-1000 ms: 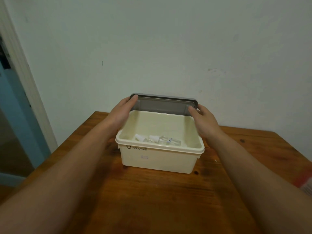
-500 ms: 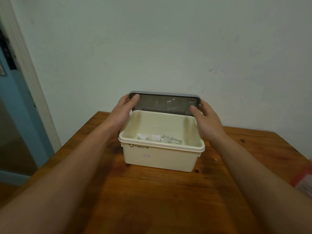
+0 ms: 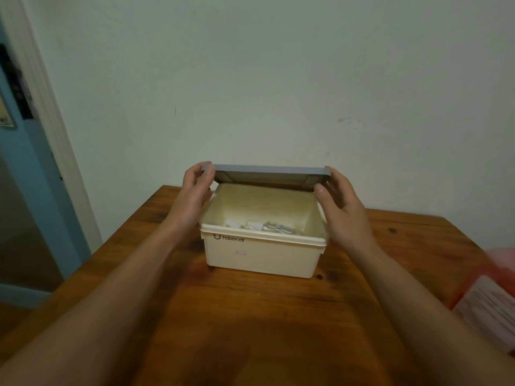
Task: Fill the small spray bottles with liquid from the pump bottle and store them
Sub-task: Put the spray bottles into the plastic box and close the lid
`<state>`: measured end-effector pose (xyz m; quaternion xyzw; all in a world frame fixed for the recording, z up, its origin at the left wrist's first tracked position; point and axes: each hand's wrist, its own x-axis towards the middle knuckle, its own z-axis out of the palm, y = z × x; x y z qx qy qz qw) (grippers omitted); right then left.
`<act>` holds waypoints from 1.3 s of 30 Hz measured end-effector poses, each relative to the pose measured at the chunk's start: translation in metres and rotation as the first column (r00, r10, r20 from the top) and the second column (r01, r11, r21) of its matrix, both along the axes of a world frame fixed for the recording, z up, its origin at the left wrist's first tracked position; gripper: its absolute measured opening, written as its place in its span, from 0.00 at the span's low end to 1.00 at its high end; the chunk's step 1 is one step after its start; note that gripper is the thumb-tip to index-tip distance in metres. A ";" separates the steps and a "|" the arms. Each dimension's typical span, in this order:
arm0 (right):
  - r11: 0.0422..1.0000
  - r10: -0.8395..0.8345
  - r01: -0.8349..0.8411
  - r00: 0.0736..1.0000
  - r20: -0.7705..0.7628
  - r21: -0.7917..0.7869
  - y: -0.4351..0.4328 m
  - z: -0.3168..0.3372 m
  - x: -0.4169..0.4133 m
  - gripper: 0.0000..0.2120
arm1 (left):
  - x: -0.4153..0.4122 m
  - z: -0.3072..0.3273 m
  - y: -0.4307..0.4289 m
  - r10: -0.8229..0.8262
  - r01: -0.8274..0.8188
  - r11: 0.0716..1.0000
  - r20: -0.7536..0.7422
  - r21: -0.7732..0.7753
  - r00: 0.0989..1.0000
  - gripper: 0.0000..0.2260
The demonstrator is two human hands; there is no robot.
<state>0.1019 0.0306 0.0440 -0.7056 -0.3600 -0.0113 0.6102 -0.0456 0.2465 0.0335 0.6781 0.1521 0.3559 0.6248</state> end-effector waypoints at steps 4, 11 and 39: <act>1.000 0.006 -0.006 1.000 0.017 0.006 -0.007 -0.009 -0.007 0.22 | -0.010 -0.008 -0.004 0.018 -0.019 0.999 0.024 0.039 1.000 0.28; 1.000 0.006 -0.005 0.999 0.036 -0.019 -0.020 -0.022 -0.019 0.23 | -0.025 -0.018 -0.019 0.040 -0.043 0.997 0.038 0.062 0.998 0.27; 0.998 0.066 -0.066 0.998 -0.012 -0.010 -0.039 -0.057 -0.026 0.25 | -0.029 -0.050 -0.034 0.159 -0.163 0.973 0.038 0.163 0.987 0.17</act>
